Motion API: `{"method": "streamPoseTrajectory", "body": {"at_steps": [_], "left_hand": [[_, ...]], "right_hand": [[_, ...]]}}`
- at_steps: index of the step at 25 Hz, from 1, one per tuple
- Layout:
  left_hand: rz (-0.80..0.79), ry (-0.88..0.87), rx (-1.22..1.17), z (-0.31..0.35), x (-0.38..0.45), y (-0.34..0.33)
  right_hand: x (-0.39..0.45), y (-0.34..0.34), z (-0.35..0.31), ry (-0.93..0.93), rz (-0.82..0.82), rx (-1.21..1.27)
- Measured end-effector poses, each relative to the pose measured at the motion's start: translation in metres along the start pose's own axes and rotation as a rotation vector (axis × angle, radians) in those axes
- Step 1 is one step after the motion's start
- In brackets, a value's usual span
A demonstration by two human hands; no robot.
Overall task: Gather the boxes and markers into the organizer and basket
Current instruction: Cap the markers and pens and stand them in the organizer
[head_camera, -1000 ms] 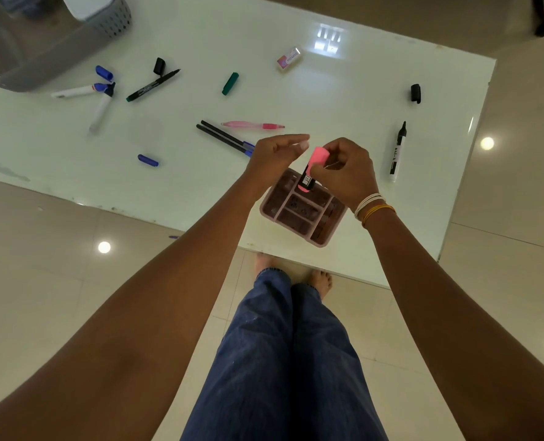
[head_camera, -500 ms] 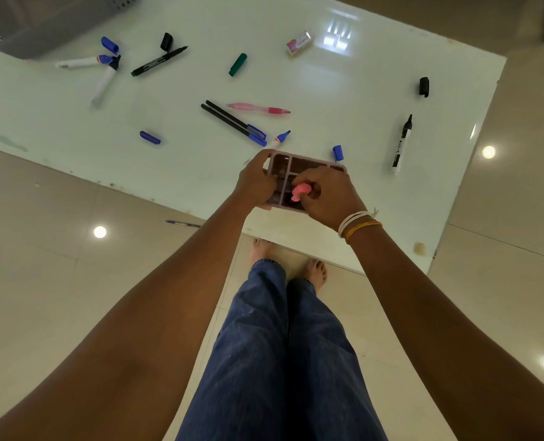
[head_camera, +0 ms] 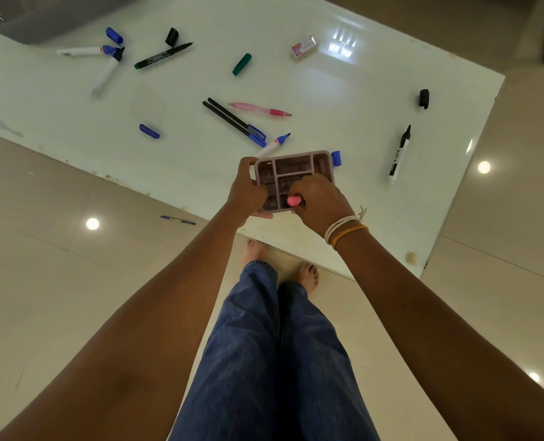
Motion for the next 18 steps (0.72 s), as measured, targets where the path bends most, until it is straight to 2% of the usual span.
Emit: {"method": "streamPoseTrajectory", "body": {"at_steps": [4, 8, 10, 12, 15, 18], "left_hand": [[0.008, -0.002, -0.119, -0.005, -0.005, 0.002], [0.022, -0.046, -0.151, 0.002, -0.004, 0.004], [0.015, -0.051, -0.171, 0.002, -0.003, 0.004], [0.014, -0.019, -0.162, 0.0, -0.001, 0.005], [0.131, 0.038, 0.065, 0.006, 0.003, 0.023], [0.286, -0.107, 0.346, 0.048, 0.011, 0.049]], "right_hand": [[0.01, 0.004, -0.008, 0.065, 0.02, -0.075], [0.015, 0.001, -0.01, 0.131, -0.068, -0.121], [0.017, 0.003, -0.008, 0.134, -0.095, -0.081], [0.021, 0.008, -0.006, 0.117, -0.123, 0.063], [0.031, 0.024, 0.0, 0.018, -0.161, 0.339], [0.051, 0.063, 0.012, -0.077, 0.015, 0.501]]}}
Point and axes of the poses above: each hand's wrist, its own x-axis towards the middle knuckle, its own y-axis out of the back of the hand, z = x × y, the point moved 10 cm from there along x, towards the middle knuckle, and after that the axes turned 5 degrees about -z, right-handed, at the moved point
